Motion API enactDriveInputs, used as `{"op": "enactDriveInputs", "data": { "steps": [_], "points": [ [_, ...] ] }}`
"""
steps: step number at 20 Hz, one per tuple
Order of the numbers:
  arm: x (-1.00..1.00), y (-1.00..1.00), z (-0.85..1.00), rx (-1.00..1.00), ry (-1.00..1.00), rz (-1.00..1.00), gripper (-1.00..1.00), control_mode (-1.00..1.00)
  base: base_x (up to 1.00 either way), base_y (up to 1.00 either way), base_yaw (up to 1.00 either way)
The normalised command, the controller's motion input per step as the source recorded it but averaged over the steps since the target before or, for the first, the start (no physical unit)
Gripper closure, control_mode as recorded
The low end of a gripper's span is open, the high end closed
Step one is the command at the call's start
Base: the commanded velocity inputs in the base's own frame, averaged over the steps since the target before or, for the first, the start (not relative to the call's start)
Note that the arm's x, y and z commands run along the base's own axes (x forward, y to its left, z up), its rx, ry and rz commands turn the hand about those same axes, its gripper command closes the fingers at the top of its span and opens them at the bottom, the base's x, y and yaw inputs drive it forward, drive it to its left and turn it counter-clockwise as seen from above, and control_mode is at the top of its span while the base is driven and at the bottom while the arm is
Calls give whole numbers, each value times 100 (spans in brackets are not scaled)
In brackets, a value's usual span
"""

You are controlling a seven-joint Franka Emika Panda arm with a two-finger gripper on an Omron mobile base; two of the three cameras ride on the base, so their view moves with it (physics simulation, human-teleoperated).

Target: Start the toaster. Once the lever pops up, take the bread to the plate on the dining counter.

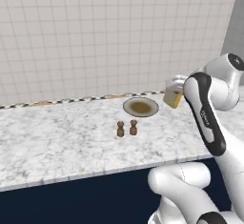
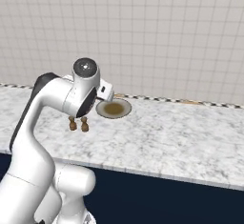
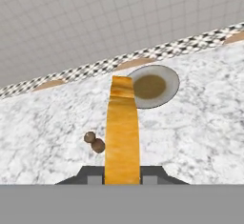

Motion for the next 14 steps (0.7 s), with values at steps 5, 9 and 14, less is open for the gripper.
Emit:
{"op": "enactDriveInputs", "data": {
  "steps": [5,9,14],
  "points": [
    [63,5,-31,0,2,0,100,-100,0,0,0],
    [56,0,-18,3,7,0,100,-100,0,0,0],
    [57,0,-11,2,8,0,100,-100,0,0,0]
  ]
}}
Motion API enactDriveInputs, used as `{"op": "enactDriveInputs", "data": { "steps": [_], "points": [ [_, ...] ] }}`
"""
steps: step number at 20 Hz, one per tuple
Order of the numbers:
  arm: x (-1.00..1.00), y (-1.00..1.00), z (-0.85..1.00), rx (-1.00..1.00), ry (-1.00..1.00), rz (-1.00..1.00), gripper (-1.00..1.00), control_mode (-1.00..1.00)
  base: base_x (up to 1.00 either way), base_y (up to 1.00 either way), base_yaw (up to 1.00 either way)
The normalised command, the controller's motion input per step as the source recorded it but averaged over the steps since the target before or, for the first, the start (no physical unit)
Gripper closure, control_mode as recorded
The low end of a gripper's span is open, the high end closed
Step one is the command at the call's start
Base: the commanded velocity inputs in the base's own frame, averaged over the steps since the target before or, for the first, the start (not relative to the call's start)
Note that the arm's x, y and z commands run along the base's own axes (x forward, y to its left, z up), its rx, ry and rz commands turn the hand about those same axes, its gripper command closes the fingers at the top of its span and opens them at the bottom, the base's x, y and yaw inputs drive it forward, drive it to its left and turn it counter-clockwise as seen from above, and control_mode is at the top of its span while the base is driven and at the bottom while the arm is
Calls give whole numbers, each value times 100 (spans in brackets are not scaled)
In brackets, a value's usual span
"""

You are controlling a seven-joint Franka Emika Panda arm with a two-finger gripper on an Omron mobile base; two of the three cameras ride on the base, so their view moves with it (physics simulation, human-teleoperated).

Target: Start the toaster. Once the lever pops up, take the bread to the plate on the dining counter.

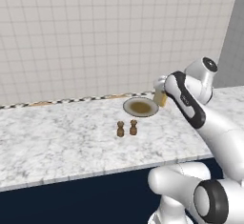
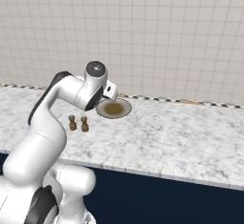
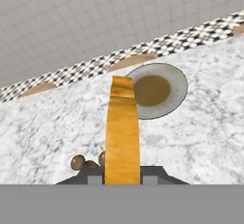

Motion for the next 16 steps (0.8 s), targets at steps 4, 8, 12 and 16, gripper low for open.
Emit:
{"op": "enactDriveInputs", "data": {
  "steps": [4,8,12,16],
  "points": [
    [58,0,-9,3,6,0,100,-100,0,0,0],
    [49,0,-12,4,5,0,100,-100,0,0,0],
    [43,0,-32,1,6,0,100,-100,0,0,0],
    [22,0,-64,1,8,0,100,-100,0,0,0]
  ]
}}
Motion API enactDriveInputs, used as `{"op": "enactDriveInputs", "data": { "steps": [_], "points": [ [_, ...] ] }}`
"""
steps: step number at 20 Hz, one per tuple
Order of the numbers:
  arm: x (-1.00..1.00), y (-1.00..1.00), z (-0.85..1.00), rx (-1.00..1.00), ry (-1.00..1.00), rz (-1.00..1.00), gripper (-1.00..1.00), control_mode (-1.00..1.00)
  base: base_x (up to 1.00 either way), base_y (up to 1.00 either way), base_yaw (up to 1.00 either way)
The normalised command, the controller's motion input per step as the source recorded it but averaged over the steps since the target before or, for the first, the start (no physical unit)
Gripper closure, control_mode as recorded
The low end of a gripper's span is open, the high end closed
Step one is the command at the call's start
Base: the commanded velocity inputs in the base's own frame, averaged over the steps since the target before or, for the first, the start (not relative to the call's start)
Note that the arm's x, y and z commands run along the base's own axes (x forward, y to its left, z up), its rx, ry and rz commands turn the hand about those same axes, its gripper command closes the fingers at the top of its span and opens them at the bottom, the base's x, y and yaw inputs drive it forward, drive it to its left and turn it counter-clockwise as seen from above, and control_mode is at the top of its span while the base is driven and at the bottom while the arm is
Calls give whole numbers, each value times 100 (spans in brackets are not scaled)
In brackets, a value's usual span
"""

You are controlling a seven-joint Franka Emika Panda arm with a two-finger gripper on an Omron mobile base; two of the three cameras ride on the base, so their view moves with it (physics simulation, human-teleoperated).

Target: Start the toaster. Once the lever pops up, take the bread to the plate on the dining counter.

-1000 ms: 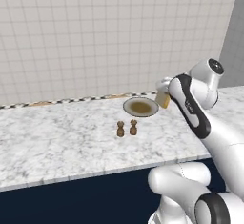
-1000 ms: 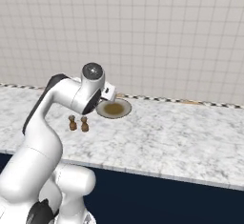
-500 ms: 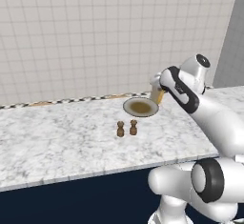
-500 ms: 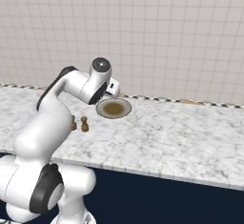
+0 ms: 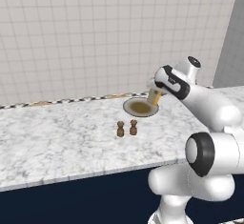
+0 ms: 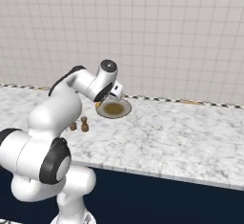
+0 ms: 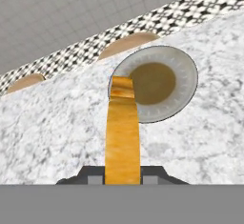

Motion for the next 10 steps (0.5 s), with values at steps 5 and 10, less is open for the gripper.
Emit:
{"op": "enactDriveInputs", "data": {
  "steps": [5,10],
  "points": [
    [20,2,-51,0,6,0,100,-100,0,0,0],
    [41,12,-4,0,5,0,100,-100,0,0,0]
  ]
}}
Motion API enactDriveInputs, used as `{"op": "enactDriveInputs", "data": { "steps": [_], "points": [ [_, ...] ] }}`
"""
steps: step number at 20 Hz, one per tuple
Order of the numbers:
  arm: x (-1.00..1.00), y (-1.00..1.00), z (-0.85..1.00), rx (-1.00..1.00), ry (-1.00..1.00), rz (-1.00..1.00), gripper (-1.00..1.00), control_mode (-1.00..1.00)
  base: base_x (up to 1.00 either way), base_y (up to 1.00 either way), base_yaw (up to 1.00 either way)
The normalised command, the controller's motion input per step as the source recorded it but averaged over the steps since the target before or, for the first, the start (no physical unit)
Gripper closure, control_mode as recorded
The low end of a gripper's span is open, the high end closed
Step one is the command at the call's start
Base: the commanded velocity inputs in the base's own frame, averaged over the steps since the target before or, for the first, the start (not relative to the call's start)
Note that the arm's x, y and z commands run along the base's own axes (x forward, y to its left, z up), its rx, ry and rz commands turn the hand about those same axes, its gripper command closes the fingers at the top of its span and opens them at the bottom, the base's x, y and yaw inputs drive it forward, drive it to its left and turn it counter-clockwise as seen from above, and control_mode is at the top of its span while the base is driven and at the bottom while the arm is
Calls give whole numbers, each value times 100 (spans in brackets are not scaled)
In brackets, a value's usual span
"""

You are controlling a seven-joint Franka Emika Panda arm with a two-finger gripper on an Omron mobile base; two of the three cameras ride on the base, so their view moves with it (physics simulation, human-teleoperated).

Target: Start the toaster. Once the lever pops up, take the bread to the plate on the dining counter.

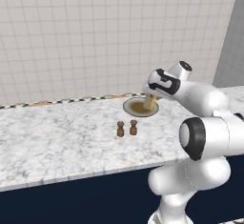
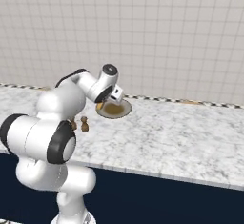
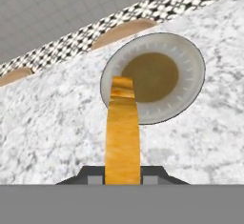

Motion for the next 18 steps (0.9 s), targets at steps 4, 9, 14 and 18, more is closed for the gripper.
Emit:
{"op": "enactDriveInputs", "data": {
  "steps": [4,9,14,18],
  "points": [
    [55,17,0,0,5,0,100,-100,0,0,0],
    [47,11,-10,2,7,0,100,-100,0,0,0],
    [36,3,-35,3,6,0,100,-100,0,0,0],
    [19,0,-55,4,4,0,100,-100,0,0,0]
  ]
}}
